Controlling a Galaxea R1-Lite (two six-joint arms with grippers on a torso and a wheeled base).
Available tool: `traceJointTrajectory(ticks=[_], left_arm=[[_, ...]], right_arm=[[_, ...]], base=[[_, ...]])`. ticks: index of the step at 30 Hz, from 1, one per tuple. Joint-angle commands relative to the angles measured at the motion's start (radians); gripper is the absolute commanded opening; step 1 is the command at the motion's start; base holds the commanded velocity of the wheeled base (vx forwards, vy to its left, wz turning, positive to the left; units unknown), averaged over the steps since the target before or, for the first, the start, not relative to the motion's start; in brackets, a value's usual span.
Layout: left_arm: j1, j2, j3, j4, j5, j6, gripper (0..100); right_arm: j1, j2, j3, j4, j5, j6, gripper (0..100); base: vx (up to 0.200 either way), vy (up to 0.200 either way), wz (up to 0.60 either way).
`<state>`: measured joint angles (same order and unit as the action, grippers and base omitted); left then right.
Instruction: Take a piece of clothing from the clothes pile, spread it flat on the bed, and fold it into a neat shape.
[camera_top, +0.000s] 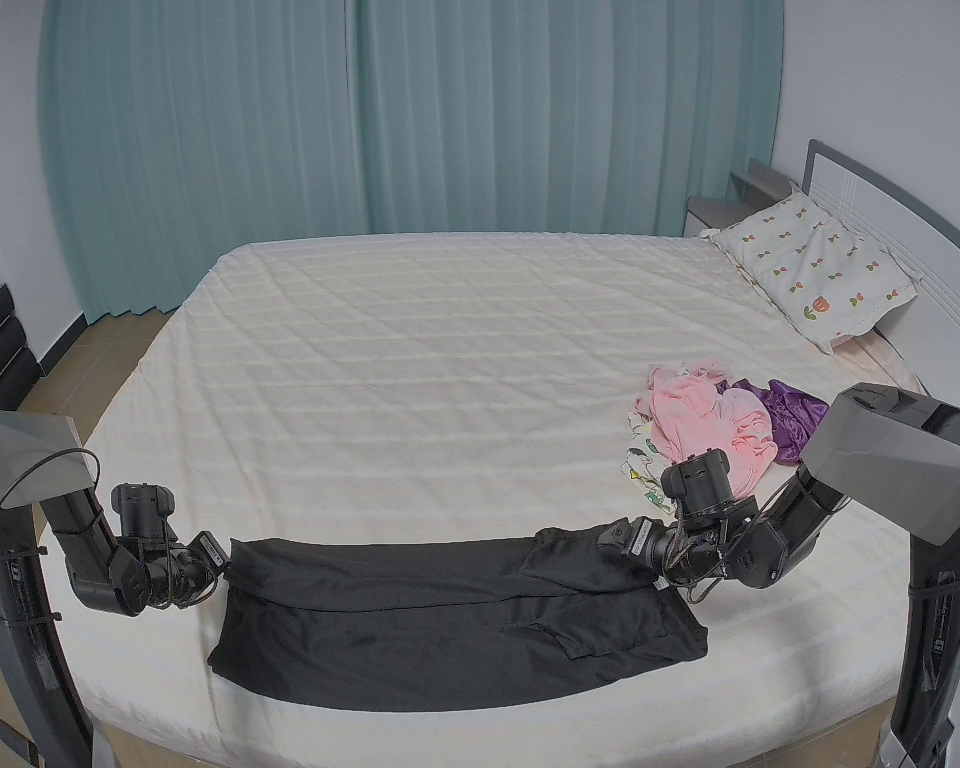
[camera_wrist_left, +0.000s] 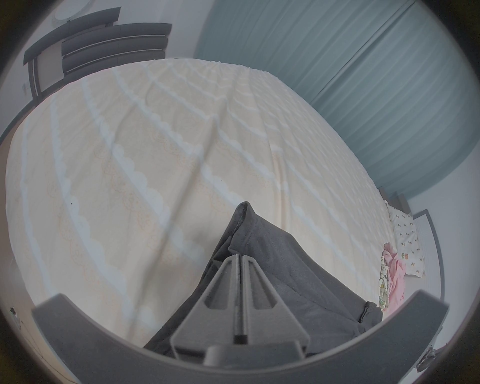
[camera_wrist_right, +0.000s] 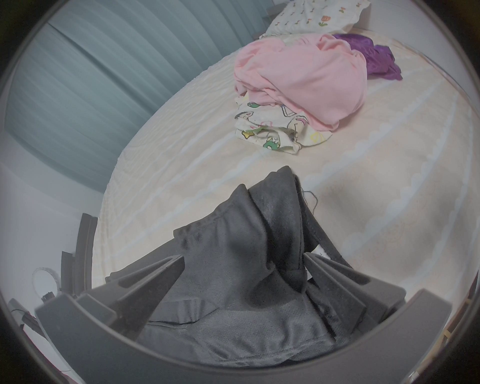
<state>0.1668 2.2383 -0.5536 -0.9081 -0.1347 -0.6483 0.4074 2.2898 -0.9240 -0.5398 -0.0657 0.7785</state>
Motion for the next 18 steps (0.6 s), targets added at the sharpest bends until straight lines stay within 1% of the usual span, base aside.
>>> traceJointTrajectory(ticks=[1, 4, 10, 18], left_arm=[[0.000, -0.008, 0.000, 0.000, 0.000, -0.001, 0], [0.002, -0.006, 0.000, 0.000, 0.000, -0.001, 0], [0.002, -0.006, 0.000, -0.002, 0.000, -0.001, 0], [0.002, -0.006, 0.000, -0.002, 0.000, -0.001, 0]], right_arm=[[0.010, -0.009, -0.004, 0.044, -0.003, -0.001, 100], [0.010, -0.024, -0.010, 0.107, -0.005, -0.002, 100], [0.024, -0.038, -0.018, 0.169, -0.005, -0.004, 100], [0.034, 0.005, -0.067, 0.175, -0.003, 0.002, 100]], base=[[0.000, 0.000, 0.00], [0.000, 0.000, 0.00], [0.000, 0.000, 0.00], [0.000, 0.000, 0.00]])
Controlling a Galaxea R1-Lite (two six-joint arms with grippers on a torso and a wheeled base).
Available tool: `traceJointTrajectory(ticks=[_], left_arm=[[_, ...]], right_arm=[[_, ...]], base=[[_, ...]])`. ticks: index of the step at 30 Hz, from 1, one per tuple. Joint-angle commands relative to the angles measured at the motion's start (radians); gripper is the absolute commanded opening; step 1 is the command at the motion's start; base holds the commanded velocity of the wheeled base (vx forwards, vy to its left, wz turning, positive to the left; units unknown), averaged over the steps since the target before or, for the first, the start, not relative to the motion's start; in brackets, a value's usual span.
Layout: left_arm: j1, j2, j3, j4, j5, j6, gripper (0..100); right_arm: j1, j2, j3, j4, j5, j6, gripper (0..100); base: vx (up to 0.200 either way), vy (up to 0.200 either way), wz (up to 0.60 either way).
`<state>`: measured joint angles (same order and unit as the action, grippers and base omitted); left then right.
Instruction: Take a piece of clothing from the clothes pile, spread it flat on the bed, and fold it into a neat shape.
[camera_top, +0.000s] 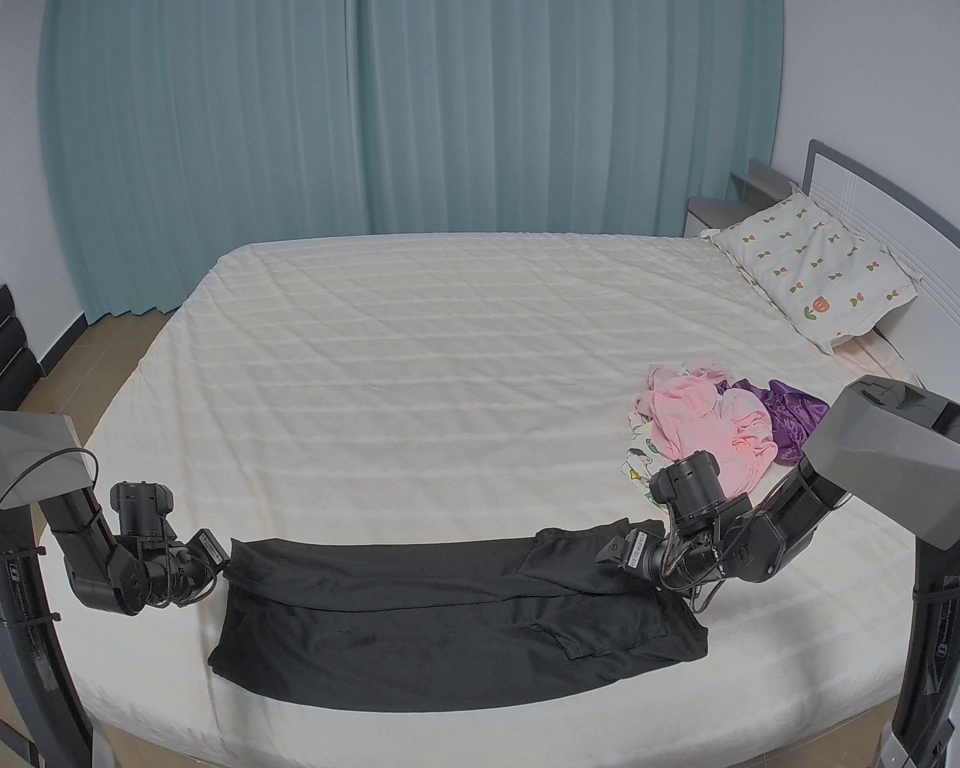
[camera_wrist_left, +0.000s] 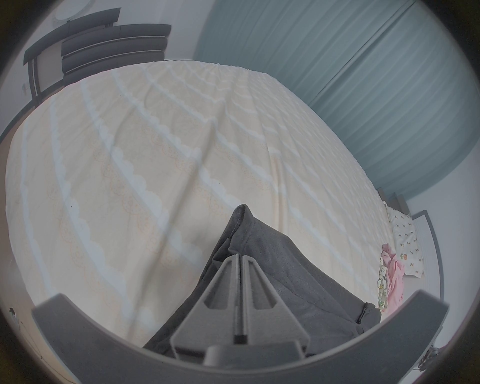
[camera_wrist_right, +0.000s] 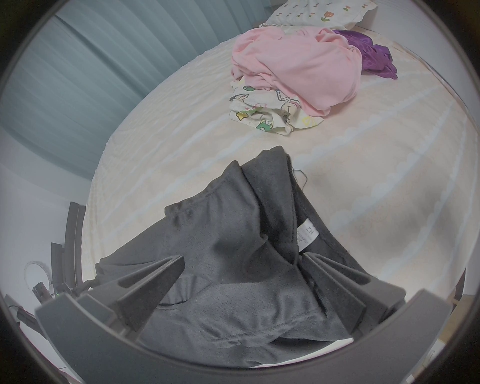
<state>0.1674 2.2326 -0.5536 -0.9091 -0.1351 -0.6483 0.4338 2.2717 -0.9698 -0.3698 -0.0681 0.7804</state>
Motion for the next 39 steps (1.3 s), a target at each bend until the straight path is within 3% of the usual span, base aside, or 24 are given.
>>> traceJointTrajectory(ticks=[1, 2, 3, 8, 19, 30, 39], left_arm=[[0.001, -0.001, 0.000, -0.001, 0.000, -0.001, 0], [0.001, -0.001, 0.000, -0.001, 0.000, -0.001, 0], [0.000, -0.002, 0.000, -0.001, 0.000, -0.001, 0], [0.001, -0.007, -0.002, -0.001, 0.000, -0.001, 0], [0.003, -0.042, -0.009, 0.001, -0.001, -0.007, 0], [0.004, -0.080, -0.058, 0.001, 0.000, -0.044, 0], [0.021, -0.059, -0.065, -0.033, 0.002, -0.100, 0]], right_arm=[[0.008, 0.029, -0.027, 0.008, -0.001, 0.000, 100], [0.008, 0.029, -0.027, 0.008, -0.001, 0.000, 100], [0.014, 0.057, -0.037, 0.006, -0.018, 0.002, 0], [0.020, 0.054, -0.044, 0.009, -0.073, -0.003, 0], [-0.015, 0.003, -0.050, -0.001, -0.065, 0.005, 0], [-0.069, -0.040, -0.185, -0.051, -0.076, 0.109, 0], [-0.086, -0.015, -0.102, -0.093, -0.068, 0.120, 0]], base=[[0.000, 0.000, 0.00], [0.000, 0.000, 0.00], [0.000, 0.000, 0.00], [0.000, 0.000, 0.00], [0.000, 0.000, 0.00], [0.000, 0.000, 0.00], [0.000, 0.000, 0.00]])
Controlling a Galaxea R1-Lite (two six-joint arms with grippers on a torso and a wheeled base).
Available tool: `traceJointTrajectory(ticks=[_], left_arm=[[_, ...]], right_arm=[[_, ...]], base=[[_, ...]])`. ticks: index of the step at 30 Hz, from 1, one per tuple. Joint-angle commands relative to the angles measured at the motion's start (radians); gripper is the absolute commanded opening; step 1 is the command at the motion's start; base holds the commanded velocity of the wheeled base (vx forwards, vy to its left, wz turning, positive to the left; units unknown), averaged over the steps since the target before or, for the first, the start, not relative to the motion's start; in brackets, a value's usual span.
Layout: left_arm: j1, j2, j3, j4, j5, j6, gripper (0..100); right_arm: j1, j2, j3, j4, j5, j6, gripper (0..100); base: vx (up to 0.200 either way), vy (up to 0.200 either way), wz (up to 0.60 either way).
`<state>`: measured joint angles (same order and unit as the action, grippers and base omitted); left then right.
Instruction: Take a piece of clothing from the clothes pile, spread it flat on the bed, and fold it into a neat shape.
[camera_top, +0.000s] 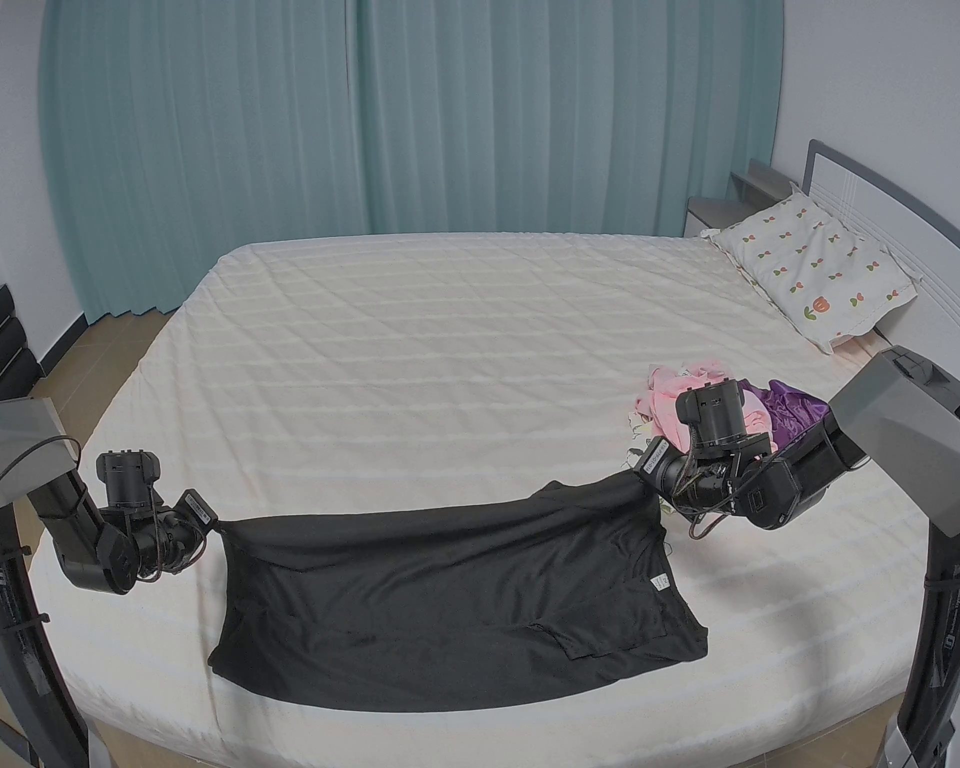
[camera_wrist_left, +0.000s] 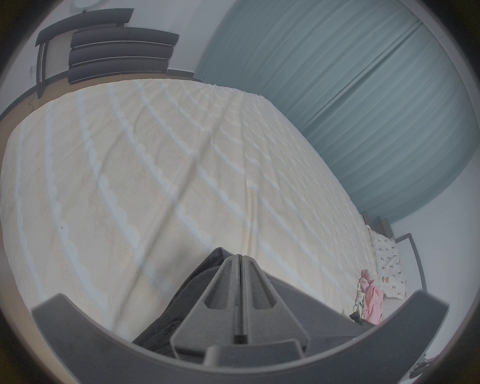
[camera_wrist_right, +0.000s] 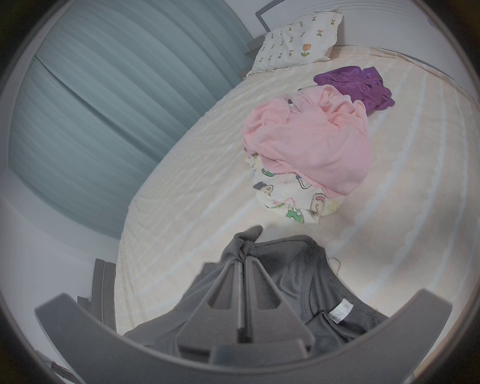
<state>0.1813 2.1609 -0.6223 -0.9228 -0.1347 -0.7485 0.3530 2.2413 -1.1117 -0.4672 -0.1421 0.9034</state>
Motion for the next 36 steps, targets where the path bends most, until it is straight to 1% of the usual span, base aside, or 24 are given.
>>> traceJointTrajectory(ticks=[1, 5, 7, 8, 9, 10, 11, 12, 14, 18, 20, 21, 23, 29, 32, 33, 36], left_arm=[[0.009, 0.020, 0.007, -0.024, 0.001, 0.001, 0], [0.009, 0.050, 0.021, -0.045, 0.004, 0.014, 0], [0.010, 0.066, 0.041, -0.045, 0.004, 0.058, 0], [0.010, 0.066, 0.041, -0.045, 0.004, 0.058, 0], [0.010, 0.080, 0.056, -0.045, 0.006, 0.100, 0], [0.012, 0.088, 0.066, -0.045, 0.004, 0.124, 0], [0.012, 0.089, 0.067, -0.045, 0.006, 0.127, 0], [0.012, 0.102, 0.079, -0.047, 0.006, 0.163, 0], [0.012, 0.113, 0.087, -0.047, 0.007, 0.184, 0], [0.010, 0.120, 0.096, -0.045, 0.007, 0.198, 0], [0.009, 0.120, 0.105, -0.044, 0.007, 0.213, 0], [0.009, 0.120, 0.105, -0.044, 0.007, 0.213, 0], [0.009, 0.122, 0.116, -0.042, 0.007, 0.239, 0], [0.007, 0.131, 0.131, -0.042, 0.007, 0.259, 0], [0.007, 0.136, 0.138, -0.041, 0.007, 0.279, 0], [0.007, 0.136, 0.147, -0.041, 0.007, 0.299, 0], [0.006, 0.137, 0.158, -0.042, 0.007, 0.314, 0]], right_arm=[[-0.005, 0.021, 0.044, 0.006, 0.009, -0.006, 0], [-0.005, 0.041, 0.066, 0.006, 0.009, -0.038, 0], [-0.005, 0.052, 0.084, 0.006, 0.010, -0.060, 0], [-0.005, 0.052, 0.084, 0.006, 0.010, -0.060, 0], [-0.003, 0.052, 0.093, 0.007, 0.010, -0.069, 0], [-0.002, 0.052, 0.098, 0.007, 0.010, -0.075, 0], [-0.002, 0.052, 0.099, 0.007, 0.010, -0.077, 0], [0.000, 0.054, 0.110, 0.007, 0.012, -0.090, 0], [0.003, 0.055, 0.118, 0.007, 0.012, -0.103, 0], [0.006, 0.067, 0.130, 0.009, 0.012, -0.121, 0], [0.006, 0.070, 0.142, 0.009, 0.012, -0.147, 0], [0.006, 0.070, 0.142, 0.009, 0.012, -0.147, 0], [0.009, 0.083, 0.154, 0.006, 0.012, -0.176, 0], [0.015, 0.086, 0.159, 0.009, 0.012, -0.190, 0], [0.018, 0.092, 0.171, 0.006, 0.012, -0.209, 0], [0.021, 0.093, 0.176, 0.006, 0.012, -0.221, 0], [0.024, 0.103, 0.176, 0.004, 0.010, -0.227, 0]], base=[[0.000, 0.000, 0.00], [0.000, 0.000, 0.00], [0.000, 0.000, 0.00], [0.000, 0.000, 0.00], [0.000, 0.000, 0.00], [0.000, 0.000, 0.00], [0.000, 0.000, 0.00], [0.000, 0.000, 0.00], [0.000, 0.000, 0.00], [0.000, 0.000, 0.00], [0.000, 0.000, 0.00], [0.000, 0.000, 0.00], [0.000, 0.000, 0.00], [0.000, 0.000, 0.00], [0.000, 0.000, 0.00], [0.000, 0.000, 0.00], [0.000, 0.000, 0.00]])
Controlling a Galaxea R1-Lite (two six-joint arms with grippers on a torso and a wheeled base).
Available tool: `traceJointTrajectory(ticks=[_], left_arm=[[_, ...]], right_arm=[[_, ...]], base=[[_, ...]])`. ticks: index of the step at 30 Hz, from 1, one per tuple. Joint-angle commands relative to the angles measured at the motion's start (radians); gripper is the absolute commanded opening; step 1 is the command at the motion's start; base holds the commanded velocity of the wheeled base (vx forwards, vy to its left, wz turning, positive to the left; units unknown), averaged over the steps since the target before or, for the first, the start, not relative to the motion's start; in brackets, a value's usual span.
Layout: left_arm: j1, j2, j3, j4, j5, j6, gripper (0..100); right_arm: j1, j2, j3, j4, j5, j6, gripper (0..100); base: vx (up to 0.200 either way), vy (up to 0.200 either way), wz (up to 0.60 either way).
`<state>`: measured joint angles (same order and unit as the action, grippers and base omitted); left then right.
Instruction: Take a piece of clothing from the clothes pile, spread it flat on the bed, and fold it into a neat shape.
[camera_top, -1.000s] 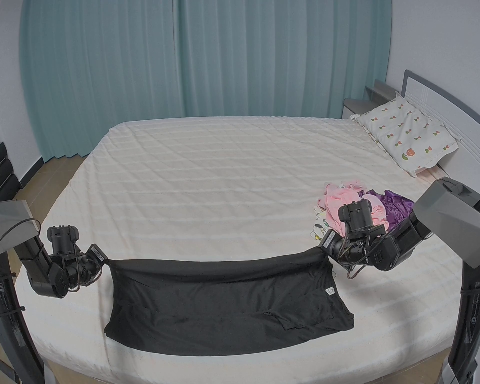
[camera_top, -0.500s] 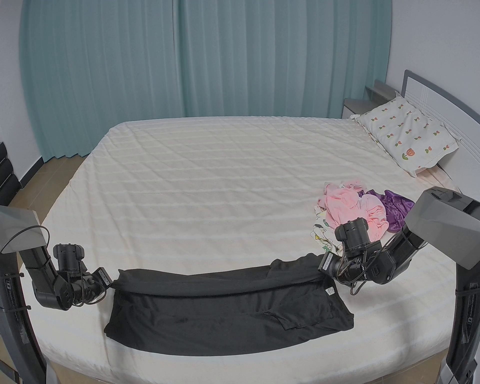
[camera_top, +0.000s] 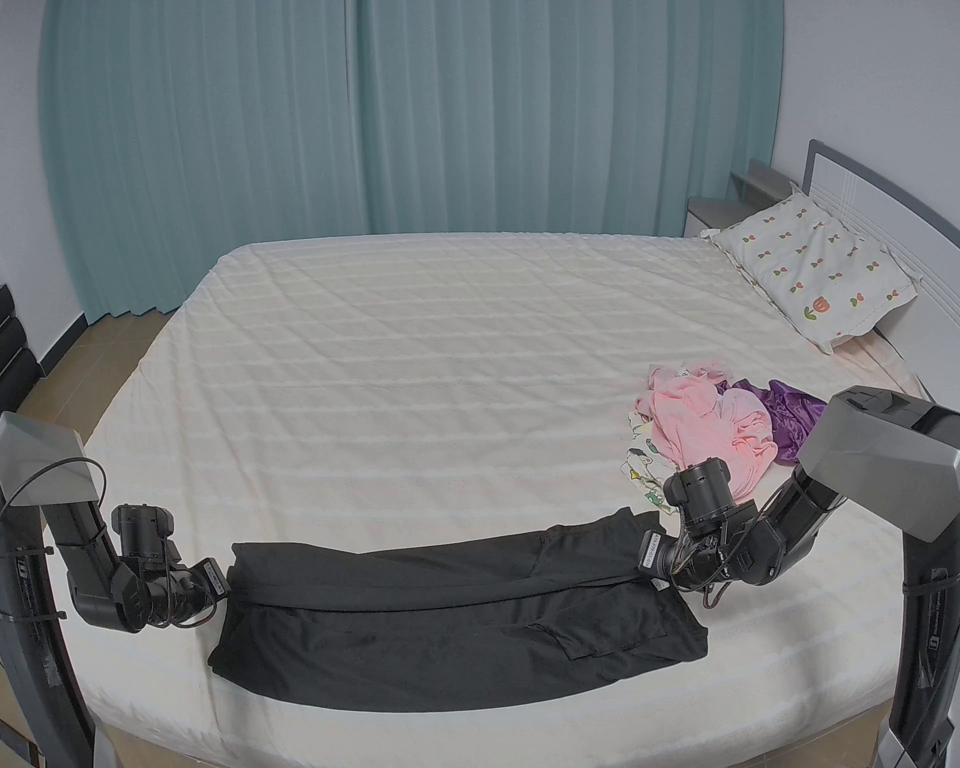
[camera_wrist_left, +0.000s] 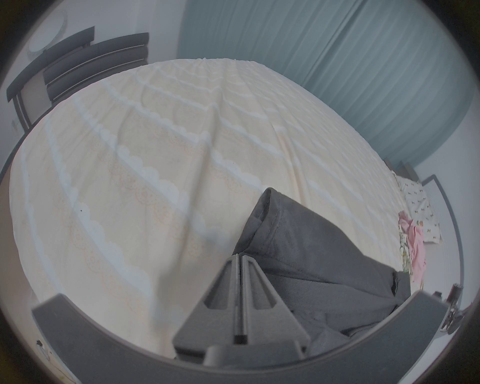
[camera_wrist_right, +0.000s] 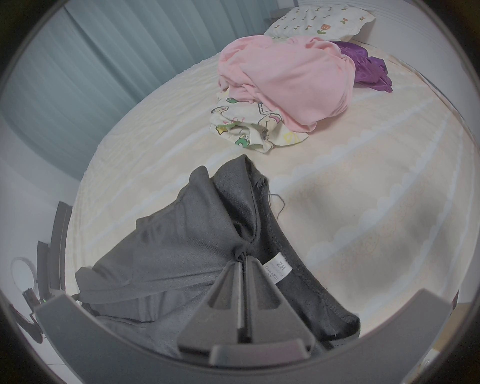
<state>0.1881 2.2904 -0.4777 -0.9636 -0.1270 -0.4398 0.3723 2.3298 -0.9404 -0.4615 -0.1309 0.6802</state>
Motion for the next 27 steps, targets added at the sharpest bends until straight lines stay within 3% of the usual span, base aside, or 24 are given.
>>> traceJointTrajectory(ticks=[1, 7, 8, 9, 21, 27], left_arm=[[-0.001, 0.007, 0.013, 0.000, 0.000, 0.009, 0], [-0.004, 0.015, 0.017, 0.002, 0.001, 0.018, 0], [-0.004, 0.015, 0.019, 0.002, 0.001, 0.019, 100], [-0.006, 0.017, 0.027, 0.002, 0.001, 0.026, 100], [0.002, -0.012, 0.031, 0.003, 0.001, 0.021, 100], [0.039, -0.103, 0.008, 0.042, -0.088, -0.050, 100]], right_arm=[[0.005, 0.016, 0.005, -0.002, -0.001, -0.004, 0], [0.005, 0.025, 0.002, -0.003, -0.001, -0.005, 0], [0.005, 0.025, 0.002, -0.003, -0.001, -0.005, 0], [0.005, 0.026, -0.001, -0.006, 0.000, -0.008, 100], [-0.033, -0.079, -0.017, -0.016, 0.011, 0.007, 100], [0.007, -0.096, -0.106, -0.017, 0.014, 0.005, 100]], base=[[0.000, 0.000, 0.00], [0.000, 0.000, 0.00], [0.000, 0.000, 0.00], [0.000, 0.000, 0.00], [0.000, 0.000, 0.00], [0.000, 0.000, 0.00]])
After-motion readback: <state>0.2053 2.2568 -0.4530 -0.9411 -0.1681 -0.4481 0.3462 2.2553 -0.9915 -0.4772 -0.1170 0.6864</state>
